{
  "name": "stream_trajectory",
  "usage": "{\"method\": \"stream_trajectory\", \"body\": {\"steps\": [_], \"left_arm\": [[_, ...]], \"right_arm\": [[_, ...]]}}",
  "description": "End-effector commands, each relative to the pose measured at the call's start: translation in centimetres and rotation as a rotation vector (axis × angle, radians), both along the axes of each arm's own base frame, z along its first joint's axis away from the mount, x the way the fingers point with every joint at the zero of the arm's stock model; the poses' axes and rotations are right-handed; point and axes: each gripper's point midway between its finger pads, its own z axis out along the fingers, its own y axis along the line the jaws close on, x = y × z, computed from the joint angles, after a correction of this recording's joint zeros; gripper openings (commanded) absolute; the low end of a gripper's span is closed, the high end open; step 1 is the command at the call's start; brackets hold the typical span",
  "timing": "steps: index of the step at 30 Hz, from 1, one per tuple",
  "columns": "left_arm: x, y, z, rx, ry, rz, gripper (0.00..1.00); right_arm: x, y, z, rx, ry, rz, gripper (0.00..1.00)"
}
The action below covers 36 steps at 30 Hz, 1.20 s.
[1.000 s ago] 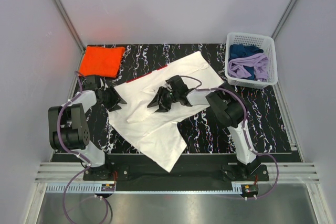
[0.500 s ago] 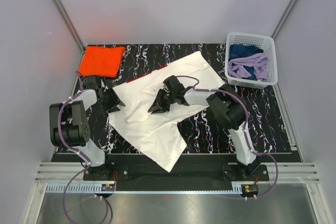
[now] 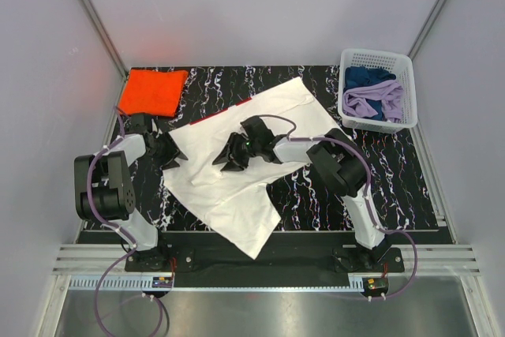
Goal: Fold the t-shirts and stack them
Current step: Fold the tshirt
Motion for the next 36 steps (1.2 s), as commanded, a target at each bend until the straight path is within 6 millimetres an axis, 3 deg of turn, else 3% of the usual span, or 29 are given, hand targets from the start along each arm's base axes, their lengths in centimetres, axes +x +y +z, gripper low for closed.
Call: {"method": "stream_trajectory", "body": {"steps": [1, 5, 10, 12, 18, 25, 29, 36], "left_arm": [[1.4, 0.7, 1.4, 0.026, -0.064, 0.0, 0.45], [1.4, 0.5, 1.4, 0.013, -0.07, 0.005, 0.45], [1.2, 0.4, 1.4, 0.01, -0.073, 0.003, 0.45], [1.2, 0.4, 1.5, 0.011, -0.074, -0.002, 0.45], [1.0, 0.5, 1.8, 0.03, -0.074, -0.026, 0.44], [-0.2, 1.2, 2.8, 0.092, -0.092, -0.047, 0.45], [-1.4, 0.6, 4.3, 0.096, -0.138, -0.059, 0.52], [-6.2, -3.1, 6.5, -0.017, -0.258, -0.019, 0.65]], "right_arm": [[-1.1, 0.1, 0.0, -0.031, -0.021, -0.047, 0.49], [-1.8, -1.0, -1.7, -0.095, -0.008, -0.09, 0.49], [-1.9, -0.7, -2.0, -0.111, -0.017, -0.067, 0.49], [-1.6, -1.5, -2.3, -0.154, -0.044, -0.072, 0.5], [-1.1, -2.7, -2.6, -0.258, -0.129, -0.013, 0.39], [1.8, -2.4, 0.4, -0.23, -0.204, 0.011, 0.17], [2.0, -2.0, 2.1, -0.178, -0.174, 0.035, 0.0], [1.4, -1.0, 3.4, -0.098, -0.082, 0.027, 0.0]]}}
